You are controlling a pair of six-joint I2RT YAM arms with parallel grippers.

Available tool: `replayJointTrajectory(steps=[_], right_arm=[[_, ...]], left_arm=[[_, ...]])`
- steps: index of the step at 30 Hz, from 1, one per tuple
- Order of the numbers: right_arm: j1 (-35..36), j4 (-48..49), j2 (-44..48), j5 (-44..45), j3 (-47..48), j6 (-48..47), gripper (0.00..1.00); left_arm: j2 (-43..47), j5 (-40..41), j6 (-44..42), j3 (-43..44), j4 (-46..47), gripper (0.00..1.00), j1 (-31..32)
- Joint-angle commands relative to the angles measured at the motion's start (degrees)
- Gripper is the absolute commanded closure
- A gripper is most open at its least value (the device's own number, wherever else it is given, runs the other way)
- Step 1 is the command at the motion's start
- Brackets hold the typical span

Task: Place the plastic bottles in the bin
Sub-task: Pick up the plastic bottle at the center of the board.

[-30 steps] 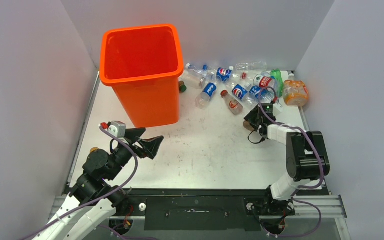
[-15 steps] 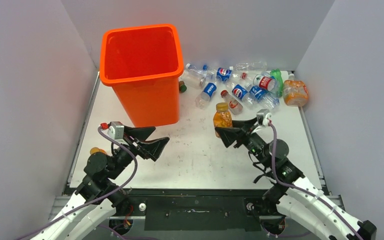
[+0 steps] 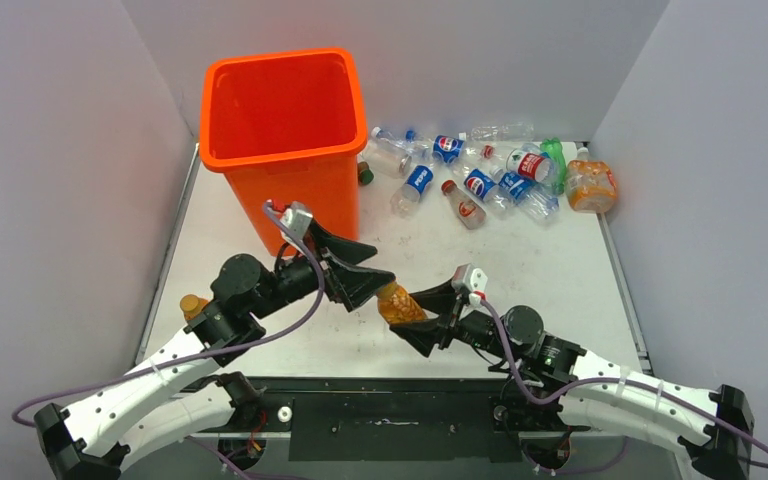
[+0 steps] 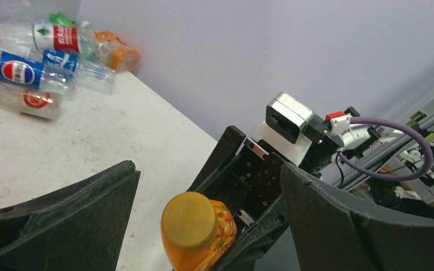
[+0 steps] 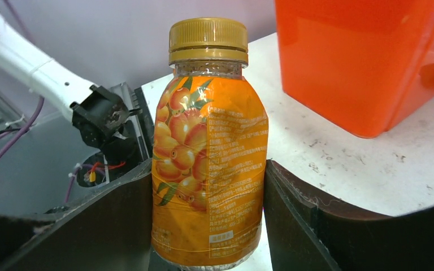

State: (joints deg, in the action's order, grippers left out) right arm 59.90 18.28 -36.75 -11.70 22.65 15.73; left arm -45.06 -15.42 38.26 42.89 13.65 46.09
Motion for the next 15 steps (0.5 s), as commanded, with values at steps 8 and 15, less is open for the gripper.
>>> replayJointTrajectory(steps=[8, 15], right_arm=[[11.0, 15.7, -1.8, 15.4, -2.7, -5.4, 0.67], [13.5, 20.1, -0.6, 21.6, -4.5, -6.8, 0.67]], left_arm=[[-0.3, 9.0, -2.6, 2.1, -4.0, 0.02, 7.5], [-0.1, 8.3, -0.3, -0.7, -2.6, 0.00, 8.4]])
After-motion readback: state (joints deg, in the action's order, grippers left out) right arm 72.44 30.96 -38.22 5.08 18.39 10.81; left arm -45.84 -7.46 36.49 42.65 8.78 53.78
